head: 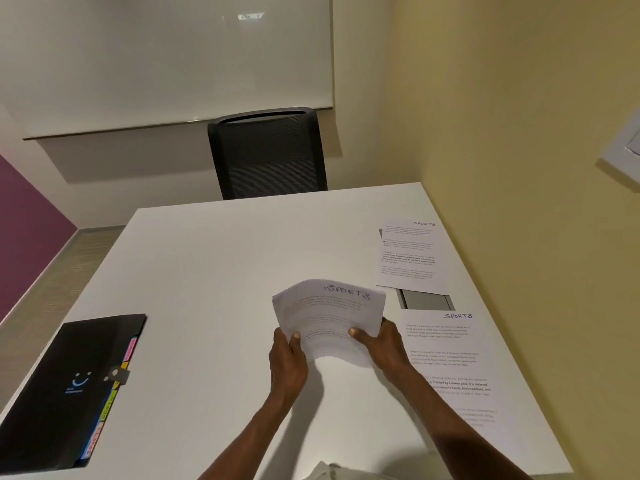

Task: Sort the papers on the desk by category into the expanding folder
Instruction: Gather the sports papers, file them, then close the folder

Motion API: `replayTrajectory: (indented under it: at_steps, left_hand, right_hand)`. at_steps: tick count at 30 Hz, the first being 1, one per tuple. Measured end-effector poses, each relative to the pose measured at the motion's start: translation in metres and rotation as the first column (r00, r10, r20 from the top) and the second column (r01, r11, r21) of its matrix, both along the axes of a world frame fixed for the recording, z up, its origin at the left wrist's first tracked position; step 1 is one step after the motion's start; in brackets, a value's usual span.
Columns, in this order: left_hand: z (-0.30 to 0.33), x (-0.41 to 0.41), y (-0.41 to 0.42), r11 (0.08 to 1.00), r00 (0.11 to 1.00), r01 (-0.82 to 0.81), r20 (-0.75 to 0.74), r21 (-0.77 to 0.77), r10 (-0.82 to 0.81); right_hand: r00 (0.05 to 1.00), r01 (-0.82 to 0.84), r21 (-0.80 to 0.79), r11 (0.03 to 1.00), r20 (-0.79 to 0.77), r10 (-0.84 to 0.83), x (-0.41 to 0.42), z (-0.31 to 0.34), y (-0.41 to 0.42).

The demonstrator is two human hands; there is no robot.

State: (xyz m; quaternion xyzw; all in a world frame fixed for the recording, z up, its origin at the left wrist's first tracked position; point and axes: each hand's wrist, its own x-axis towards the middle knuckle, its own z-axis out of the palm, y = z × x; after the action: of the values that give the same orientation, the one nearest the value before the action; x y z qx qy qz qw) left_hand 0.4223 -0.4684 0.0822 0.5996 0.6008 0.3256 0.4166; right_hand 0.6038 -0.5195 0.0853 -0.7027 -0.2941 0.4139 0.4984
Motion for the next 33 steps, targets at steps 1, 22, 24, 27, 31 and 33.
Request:
replayTrajectory:
  at_steps: [1, 22, 24, 27, 31, 33]
  left_hand:
    - [-0.007, -0.001, 0.001, 0.999, 0.999, 0.010, -0.038, -0.037, -0.011]
    - [0.018, 0.025, 0.058, 0.976, 0.951, 0.153, -0.247, -0.153, -0.187]
    - [0.026, 0.024, 0.061, 0.962, 0.950, 0.171, -0.224, -0.212, -0.219]
    - [0.031, 0.015, 0.065, 0.936, 0.952, 0.226, -0.145, -0.269, -0.271]
    - [0.035, 0.001, 0.073, 0.905, 0.953, 0.272, -0.037, -0.326, -0.300]
    - [0.038, -0.005, 0.077, 0.885, 0.947, 0.311, 0.031, -0.347, -0.321]
  right_hand:
    - [1.000, -0.010, -0.029, 1.000, -0.001, 0.010, 0.000, -0.008, -0.003]
    - [0.987, 0.048, 0.016, 0.999, 0.151, -0.050, 0.033, 0.010, 0.019]
    - [0.988, 0.042, 0.024, 0.999, 0.147, -0.045, 0.036, 0.015, 0.021]
    - [0.992, 0.032, 0.053, 0.998, 0.117, -0.038, 0.038, 0.022, 0.023]
    - [0.998, 0.025, 0.091, 0.996, 0.050, -0.029, 0.035, 0.025, 0.023]
    - [0.999, 0.029, 0.097, 0.995, 0.034, -0.033, 0.032, 0.027, 0.022]
